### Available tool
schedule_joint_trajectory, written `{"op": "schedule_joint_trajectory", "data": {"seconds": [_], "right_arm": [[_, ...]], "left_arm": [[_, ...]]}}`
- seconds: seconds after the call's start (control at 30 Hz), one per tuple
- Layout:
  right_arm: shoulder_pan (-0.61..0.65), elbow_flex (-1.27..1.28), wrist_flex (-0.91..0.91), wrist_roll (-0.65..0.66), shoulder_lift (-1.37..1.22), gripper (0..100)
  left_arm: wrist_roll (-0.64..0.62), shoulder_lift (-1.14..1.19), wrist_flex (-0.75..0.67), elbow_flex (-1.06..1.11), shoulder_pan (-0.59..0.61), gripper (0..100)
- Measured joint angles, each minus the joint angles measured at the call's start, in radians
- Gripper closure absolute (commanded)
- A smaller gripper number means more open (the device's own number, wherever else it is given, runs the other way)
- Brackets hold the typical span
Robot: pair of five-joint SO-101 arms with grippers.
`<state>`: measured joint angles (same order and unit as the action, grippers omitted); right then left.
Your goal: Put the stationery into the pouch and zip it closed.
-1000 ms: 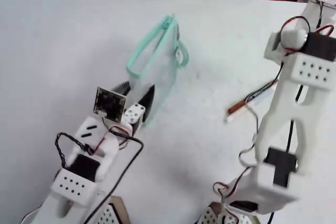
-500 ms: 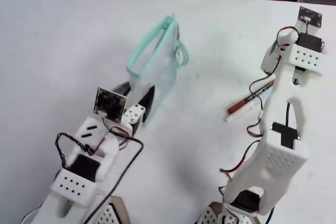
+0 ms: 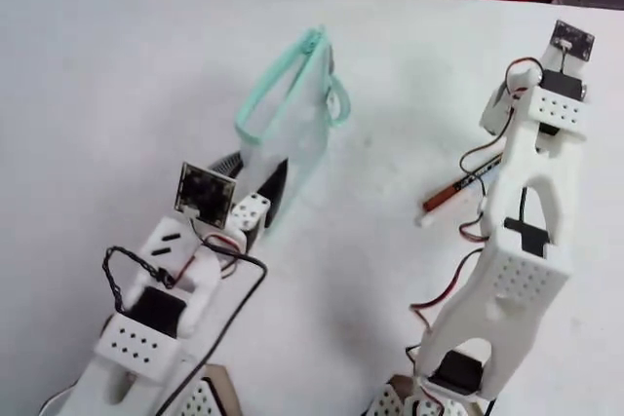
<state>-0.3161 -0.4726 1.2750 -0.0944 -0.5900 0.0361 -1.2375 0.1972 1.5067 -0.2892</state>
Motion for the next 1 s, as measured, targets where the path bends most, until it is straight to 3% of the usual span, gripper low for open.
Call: {"op": "schedule_joint_trajectory", "data": {"seconds": [0.43,0.67,1.0], "right_arm": [[-0.057,-0.336,0.003,-0.029,-0.345,83.5],[-0.046,-0.588,0.129,-0.038,-0.474,84.0],[-0.011,-0.753,0.224,-0.035,-0.6,85.8]], "left_arm": [[0.0,0.0,0.0,0.0,0.0,82],[0.0,0.002,0.0,0.0,0.0,82],[0.0,0.002,0.0,0.0,0.0,82]]}}
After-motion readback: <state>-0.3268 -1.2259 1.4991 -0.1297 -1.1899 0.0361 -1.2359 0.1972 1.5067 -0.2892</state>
